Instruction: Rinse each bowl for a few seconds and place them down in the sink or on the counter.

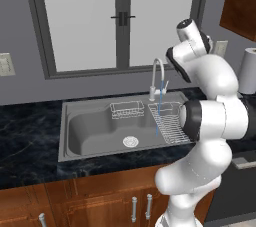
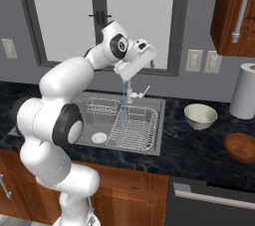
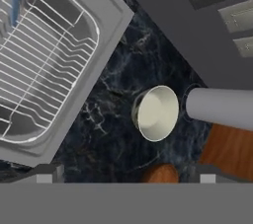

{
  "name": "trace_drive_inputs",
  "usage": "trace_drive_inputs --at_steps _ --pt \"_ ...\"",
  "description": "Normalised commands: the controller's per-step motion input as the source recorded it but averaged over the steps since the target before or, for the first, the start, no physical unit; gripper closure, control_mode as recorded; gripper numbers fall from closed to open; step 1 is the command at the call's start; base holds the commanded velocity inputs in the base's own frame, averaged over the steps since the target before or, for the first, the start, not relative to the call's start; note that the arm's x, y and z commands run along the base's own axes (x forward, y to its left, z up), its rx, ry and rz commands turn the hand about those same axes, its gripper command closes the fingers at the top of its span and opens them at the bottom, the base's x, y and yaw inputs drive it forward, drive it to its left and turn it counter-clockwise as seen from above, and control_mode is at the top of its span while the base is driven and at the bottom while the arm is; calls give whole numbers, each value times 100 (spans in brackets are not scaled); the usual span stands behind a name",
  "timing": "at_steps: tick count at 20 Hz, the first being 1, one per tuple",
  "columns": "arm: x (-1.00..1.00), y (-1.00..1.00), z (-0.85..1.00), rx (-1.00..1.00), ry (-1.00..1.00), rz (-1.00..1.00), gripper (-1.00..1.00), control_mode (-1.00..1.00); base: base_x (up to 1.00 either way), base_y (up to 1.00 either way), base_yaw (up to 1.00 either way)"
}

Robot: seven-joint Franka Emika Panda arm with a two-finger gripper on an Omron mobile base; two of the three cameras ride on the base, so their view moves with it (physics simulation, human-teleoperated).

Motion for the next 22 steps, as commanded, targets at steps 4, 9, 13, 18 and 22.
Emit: trace_drive_inputs --at_steps 4,9,13,18,22 --pt "-7 -32 -16 1 -3 2 -100 -100 0 0 0" --pt "-17 -32 -14 4 -10 1 -100 -100 0 0 0" --pt "-33 -36 -19 1 -8 0 -100 -100 0 0 0" --pt "-42 -32 -18 0 -5 0 -100 -100 0 0 0" --pt "-38 -25 -7 0 -1 0 -100 -100 0 0 0"
